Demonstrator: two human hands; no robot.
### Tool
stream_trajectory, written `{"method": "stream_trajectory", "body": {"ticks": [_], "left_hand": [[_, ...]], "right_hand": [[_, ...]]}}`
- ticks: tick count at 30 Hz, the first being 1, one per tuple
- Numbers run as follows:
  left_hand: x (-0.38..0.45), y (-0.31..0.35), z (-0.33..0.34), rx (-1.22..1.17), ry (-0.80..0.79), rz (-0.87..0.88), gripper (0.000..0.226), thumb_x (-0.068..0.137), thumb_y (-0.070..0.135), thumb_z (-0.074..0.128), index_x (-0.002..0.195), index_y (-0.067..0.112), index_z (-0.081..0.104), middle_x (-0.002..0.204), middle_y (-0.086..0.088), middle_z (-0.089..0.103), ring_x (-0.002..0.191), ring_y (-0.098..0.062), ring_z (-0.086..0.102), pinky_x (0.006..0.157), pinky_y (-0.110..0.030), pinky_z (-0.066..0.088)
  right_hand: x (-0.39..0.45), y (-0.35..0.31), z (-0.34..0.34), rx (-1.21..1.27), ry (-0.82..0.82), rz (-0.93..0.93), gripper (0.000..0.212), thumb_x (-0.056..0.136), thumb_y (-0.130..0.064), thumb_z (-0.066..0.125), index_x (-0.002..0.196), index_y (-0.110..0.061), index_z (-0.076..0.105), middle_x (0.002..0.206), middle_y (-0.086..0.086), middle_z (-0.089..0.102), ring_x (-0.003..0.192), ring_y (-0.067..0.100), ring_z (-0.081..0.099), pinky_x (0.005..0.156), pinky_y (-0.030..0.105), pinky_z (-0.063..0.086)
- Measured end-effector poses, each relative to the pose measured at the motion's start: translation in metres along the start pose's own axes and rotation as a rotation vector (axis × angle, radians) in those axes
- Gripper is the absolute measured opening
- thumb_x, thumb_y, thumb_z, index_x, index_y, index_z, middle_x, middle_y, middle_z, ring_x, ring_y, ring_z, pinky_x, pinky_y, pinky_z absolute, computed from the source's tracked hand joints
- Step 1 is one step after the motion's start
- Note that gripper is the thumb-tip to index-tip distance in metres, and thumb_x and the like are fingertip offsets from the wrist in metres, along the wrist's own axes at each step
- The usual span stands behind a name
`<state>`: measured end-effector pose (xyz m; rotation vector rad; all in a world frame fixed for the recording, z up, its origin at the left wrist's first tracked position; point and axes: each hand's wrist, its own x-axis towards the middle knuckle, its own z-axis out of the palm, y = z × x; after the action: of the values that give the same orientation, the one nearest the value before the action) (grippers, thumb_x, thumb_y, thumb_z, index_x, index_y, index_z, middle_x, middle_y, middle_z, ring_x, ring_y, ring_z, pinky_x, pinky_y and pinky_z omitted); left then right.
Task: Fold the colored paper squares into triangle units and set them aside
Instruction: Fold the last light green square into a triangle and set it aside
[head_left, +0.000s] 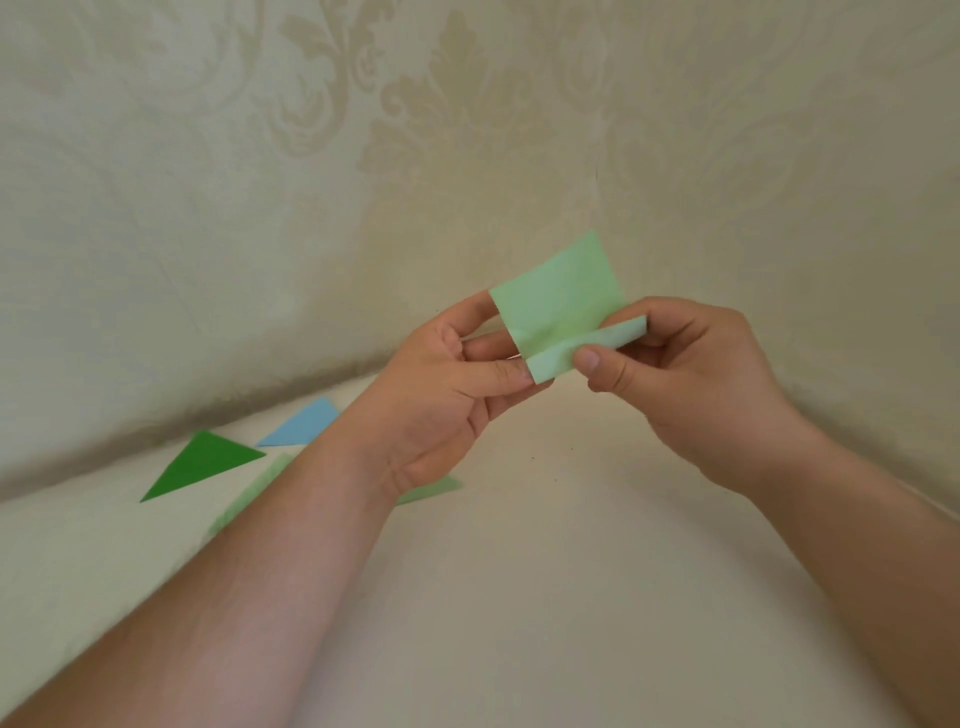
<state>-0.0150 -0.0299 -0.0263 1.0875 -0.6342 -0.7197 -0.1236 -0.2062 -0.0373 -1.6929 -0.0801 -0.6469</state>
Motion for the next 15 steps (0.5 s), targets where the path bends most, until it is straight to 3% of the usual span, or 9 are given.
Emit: {"method": "stream_trajectory", "body": {"ticks": [2,5,7,11,15], "left_hand": [[-0.001,0.001,0.003,-0.056,0.001,-0.023,0.054,0.094,-0.013,0.054,0.144,0.009,0.054,0.128,-0.018,0.071,0.111,-0.026,0.072,0.094,-0.033,0.060],[-0.001,0.002,0.009,-0.079,0.035,-0.062,0.040,0.093,0.015,0.062,0.132,0.009,0.064,0.118,-0.013,0.075,0.096,-0.021,0.075,0.083,-0.030,0.062],[-0.002,-0.001,0.011,-0.047,0.048,-0.064,0.046,0.087,0.026,0.065,0.129,0.008,0.065,0.114,-0.011,0.076,0.092,-0.020,0.075,0.082,-0.029,0.062],[-0.001,-0.008,0.011,0.040,0.057,-0.024,0.059,0.076,0.009,0.076,0.134,0.011,0.062,0.111,-0.011,0.077,0.096,-0.019,0.074,0.083,-0.027,0.060],[0.000,-0.011,0.011,0.115,0.093,-0.002,0.051,0.086,-0.006,0.072,0.132,0.012,0.064,0.113,-0.010,0.077,0.098,-0.018,0.074,0.079,-0.025,0.058]], "right_hand": [[0.000,-0.003,0.003,0.069,0.039,0.024,0.006,0.073,-0.021,0.081,0.077,-0.023,0.076,0.076,0.003,0.074,0.069,0.015,0.064,0.068,0.029,0.055],[0.000,-0.004,0.003,0.077,0.096,0.070,0.011,0.074,-0.018,0.081,0.081,-0.015,0.073,0.081,0.006,0.076,0.071,0.018,0.066,0.070,0.031,0.057],[0.001,-0.003,0.003,0.072,0.121,0.089,0.011,0.079,-0.011,0.082,0.083,-0.013,0.072,0.086,0.011,0.077,0.074,0.022,0.066,0.070,0.032,0.057],[0.001,-0.003,0.005,0.042,0.144,0.093,0.013,0.080,-0.005,0.082,0.085,-0.009,0.071,0.087,0.019,0.075,0.072,0.024,0.066,0.069,0.034,0.056],[0.000,-0.004,0.006,0.040,0.152,0.100,0.017,0.082,-0.001,0.081,0.086,-0.013,0.070,0.086,0.021,0.073,0.070,0.022,0.064,0.068,0.035,0.056]]}}
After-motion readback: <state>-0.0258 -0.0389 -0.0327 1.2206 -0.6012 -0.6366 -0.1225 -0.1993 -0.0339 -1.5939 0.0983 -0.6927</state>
